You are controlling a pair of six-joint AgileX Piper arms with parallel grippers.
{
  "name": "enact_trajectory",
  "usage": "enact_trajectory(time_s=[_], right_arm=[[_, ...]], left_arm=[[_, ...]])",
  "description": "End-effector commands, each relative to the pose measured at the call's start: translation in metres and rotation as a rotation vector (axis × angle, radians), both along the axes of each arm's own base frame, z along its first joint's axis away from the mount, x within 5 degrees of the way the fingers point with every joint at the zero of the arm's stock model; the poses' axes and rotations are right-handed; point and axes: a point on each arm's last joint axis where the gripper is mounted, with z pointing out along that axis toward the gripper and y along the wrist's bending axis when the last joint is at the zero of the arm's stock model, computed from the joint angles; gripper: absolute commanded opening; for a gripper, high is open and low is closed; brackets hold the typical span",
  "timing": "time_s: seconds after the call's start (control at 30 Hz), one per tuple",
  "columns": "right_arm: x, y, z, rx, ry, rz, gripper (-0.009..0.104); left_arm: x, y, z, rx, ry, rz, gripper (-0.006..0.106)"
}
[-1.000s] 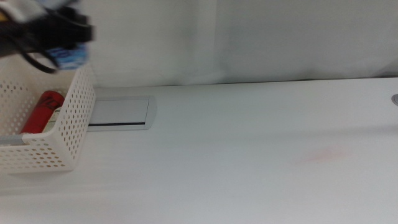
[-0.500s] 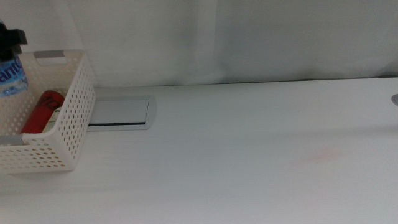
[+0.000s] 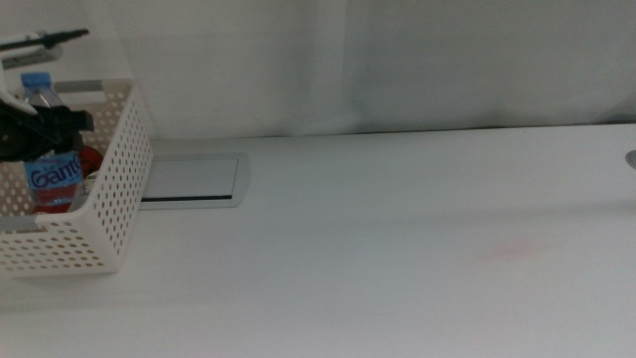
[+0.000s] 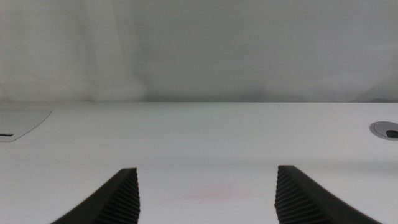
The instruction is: Use arms to grab the bottles and put them into the dustbin to the left of the table.
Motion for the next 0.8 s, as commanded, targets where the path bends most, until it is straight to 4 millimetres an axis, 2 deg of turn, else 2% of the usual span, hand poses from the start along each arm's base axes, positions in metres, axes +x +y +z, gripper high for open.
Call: enact_trajectory(time_s=[0.0,0.17,0.33,0.4,0.5,0.57,0.6,0.63,0.77], right_arm=[[0.000,0.000,-0.001,-0.009,-0.007,-0.001,0.062],[0.000,0.000,-0.001,-0.009,-0.008,0.000,0.062],[0.000,0.000,-0.001,-0.009,-0.008,0.000,0.062],[0.000,0.000,-0.001,-0.009,-0.008,0.000,0.062],[0.000,0.000,-0.001,-0.009,-0.008,0.000,0.062],[0.000,0.000,-0.001,-0.009,-0.008,0.000,0.062],[0.000,0.000,-0.001,-0.009,-0.008,0.000,0.062],[0.000,0.000,-0.001,-0.009,-0.008,0.000,0.062],[0.000,0.000,-0.002,-0.010,-0.005,-0.003,0.062]], left_arm=[[0.007,0.002,0.001,0.008,-0.043,0.002,-0.003],[0.011,0.003,-0.011,0.006,-0.016,-0.002,-0.003],[0.013,0.003,-0.011,0.009,-0.029,0.000,-0.002],[0.013,0.003,-0.011,0.010,-0.032,0.000,0.002],[0.014,0.004,-0.010,0.015,-0.046,0.001,0.031],[0.014,0.004,-0.011,0.015,-0.044,0.001,0.055],[0.014,0.004,-0.010,0.015,-0.046,0.001,0.080],[0.014,0.004,-0.010,0.010,-0.049,0.004,0.093],[0.015,0.004,-0.010,-0.004,-0.057,0.021,0.093]])
